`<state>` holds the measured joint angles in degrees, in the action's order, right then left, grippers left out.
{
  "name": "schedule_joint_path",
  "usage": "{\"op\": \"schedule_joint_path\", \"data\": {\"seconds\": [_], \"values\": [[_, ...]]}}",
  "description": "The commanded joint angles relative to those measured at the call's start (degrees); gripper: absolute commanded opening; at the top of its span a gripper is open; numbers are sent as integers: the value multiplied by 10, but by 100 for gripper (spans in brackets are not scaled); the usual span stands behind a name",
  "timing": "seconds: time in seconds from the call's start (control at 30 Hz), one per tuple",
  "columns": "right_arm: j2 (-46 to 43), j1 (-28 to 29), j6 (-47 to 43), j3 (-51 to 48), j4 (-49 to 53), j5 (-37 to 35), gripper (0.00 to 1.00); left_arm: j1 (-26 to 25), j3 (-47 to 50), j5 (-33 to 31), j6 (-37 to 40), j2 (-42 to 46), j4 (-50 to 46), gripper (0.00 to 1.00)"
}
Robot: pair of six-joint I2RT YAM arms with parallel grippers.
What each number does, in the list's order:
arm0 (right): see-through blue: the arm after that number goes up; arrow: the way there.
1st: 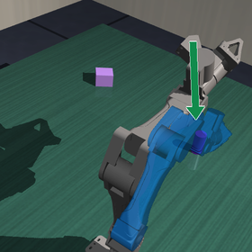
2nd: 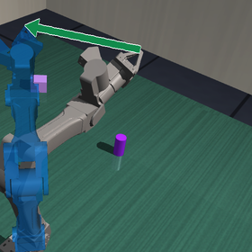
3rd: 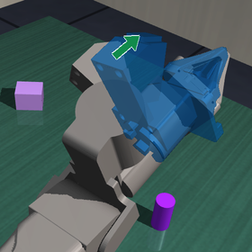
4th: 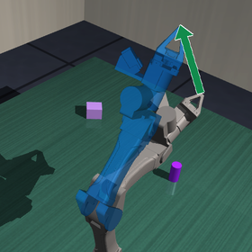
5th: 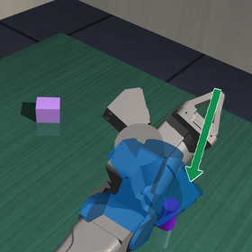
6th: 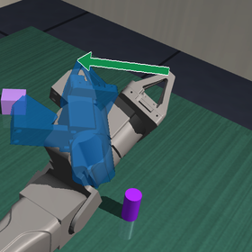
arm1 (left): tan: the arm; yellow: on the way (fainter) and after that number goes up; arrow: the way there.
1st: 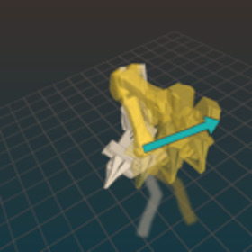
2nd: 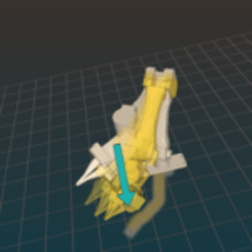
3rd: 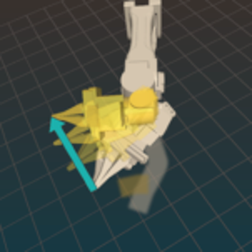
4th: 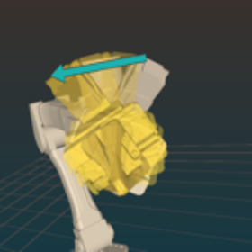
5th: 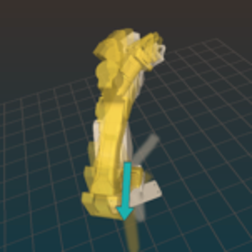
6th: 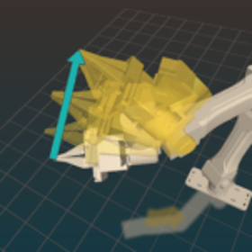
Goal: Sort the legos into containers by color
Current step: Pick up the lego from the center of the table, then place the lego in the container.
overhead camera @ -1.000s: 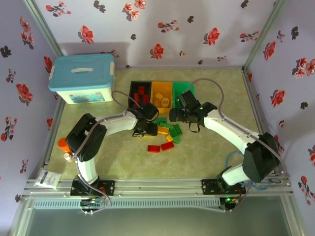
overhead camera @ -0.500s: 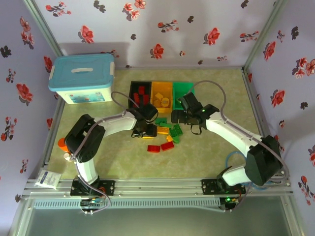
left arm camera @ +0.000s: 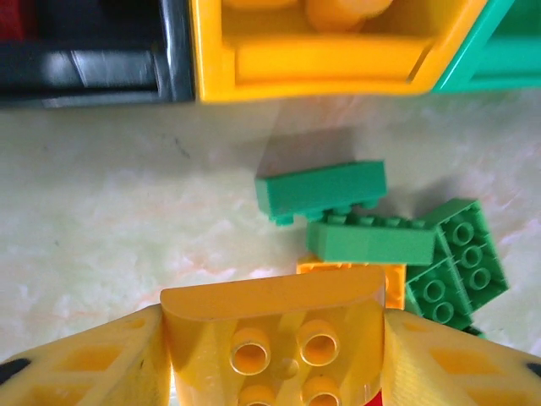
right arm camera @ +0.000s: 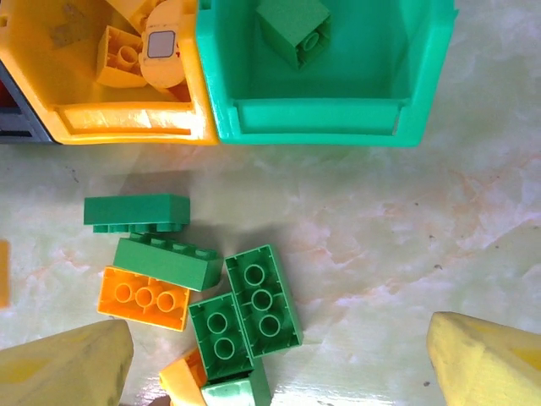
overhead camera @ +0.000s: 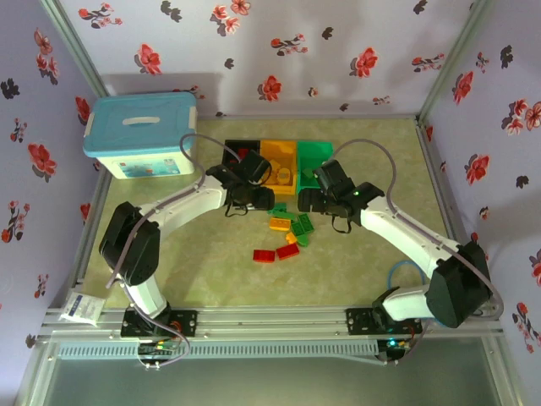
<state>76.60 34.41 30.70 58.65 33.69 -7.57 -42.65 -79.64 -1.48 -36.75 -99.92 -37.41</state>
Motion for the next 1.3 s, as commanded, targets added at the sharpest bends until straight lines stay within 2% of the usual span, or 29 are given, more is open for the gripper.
{"op": "schedule_joint_path", "data": {"seconds": [0.0,0.37,0.43,0.53,0.63,0.93,1.1,1.27], "values": [[-28,-10,10,-12,5,-20,90,14,-61,-10,37,-33,-22,57],[-67,-20,6,-34,30,-17,90,46,-300,4,83,-199,-79,57],[-73,-20,6,-40,30,-15,90,51,-331,9,88,-221,-89,60],[-78,-20,6,-47,30,-12,90,54,-390,15,100,-249,-122,70],[-80,-20,6,-50,28,-9,90,54,-417,15,108,-249,-137,72],[-62,-17,-8,-41,11,34,90,53,-351,13,113,-169,-107,74],[-33,15,-41,-20,16,54,89,54,-234,13,104,-80,-56,74],[28,70,-72,23,30,56,90,54,-71,9,84,31,11,73]]}}
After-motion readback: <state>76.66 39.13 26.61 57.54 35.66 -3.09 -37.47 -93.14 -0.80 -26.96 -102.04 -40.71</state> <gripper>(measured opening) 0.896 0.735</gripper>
